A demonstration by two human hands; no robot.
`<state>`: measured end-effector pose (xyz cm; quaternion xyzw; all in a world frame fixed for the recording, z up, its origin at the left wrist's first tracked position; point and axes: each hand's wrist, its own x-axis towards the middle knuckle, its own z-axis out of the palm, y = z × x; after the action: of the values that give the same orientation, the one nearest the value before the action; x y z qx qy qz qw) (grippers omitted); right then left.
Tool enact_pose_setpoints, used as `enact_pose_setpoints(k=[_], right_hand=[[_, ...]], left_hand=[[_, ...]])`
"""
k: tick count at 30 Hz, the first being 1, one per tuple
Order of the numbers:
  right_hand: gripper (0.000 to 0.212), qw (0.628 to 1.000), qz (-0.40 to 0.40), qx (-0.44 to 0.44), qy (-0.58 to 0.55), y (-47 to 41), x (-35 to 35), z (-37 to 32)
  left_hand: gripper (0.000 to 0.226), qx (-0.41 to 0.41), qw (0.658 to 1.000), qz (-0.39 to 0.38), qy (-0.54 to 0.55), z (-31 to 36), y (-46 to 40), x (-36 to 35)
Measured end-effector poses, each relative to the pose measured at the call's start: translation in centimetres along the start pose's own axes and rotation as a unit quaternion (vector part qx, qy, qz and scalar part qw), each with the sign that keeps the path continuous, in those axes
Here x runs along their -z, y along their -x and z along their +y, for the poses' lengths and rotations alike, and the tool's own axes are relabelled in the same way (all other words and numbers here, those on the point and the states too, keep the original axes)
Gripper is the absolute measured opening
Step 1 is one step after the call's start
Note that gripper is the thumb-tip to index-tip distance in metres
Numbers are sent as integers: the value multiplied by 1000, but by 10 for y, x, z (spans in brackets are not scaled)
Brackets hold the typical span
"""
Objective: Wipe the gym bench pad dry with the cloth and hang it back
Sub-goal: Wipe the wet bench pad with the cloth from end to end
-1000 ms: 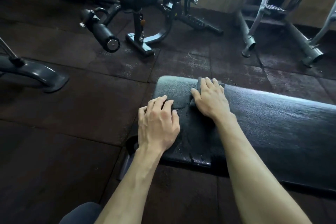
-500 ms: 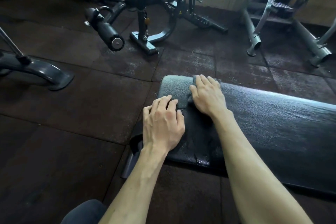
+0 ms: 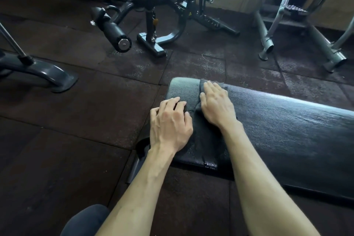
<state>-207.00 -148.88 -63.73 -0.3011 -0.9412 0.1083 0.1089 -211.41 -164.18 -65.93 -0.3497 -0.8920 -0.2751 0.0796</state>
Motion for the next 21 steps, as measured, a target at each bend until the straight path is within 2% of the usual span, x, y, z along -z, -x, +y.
enact_pose_setpoints(k=[3,6,11,14,19,21], right_hand=[[49,1000,2,27,-14,33,3,-3],[52,1000,-7,13,-27,54,7,12],[41,999,-11,-19,-26,11,8,2],[38,999,-15,-9,-41,-12,1,-26],[36,996,19,64,-58,24,-2,-47],[35,996,11,68,-53,24,-3,-43]], left_hand=[[39,9,1000,-5,26,1,0,4],[40,51,995,-6,83,-7,1,12],[45,140,982,-62,109,-22,18,23],[46,148,979,-59,129,-25,21,20],[44,151,974,-48,161,-29,19,19],[44,152,972,-42,173,-29,19,19]])
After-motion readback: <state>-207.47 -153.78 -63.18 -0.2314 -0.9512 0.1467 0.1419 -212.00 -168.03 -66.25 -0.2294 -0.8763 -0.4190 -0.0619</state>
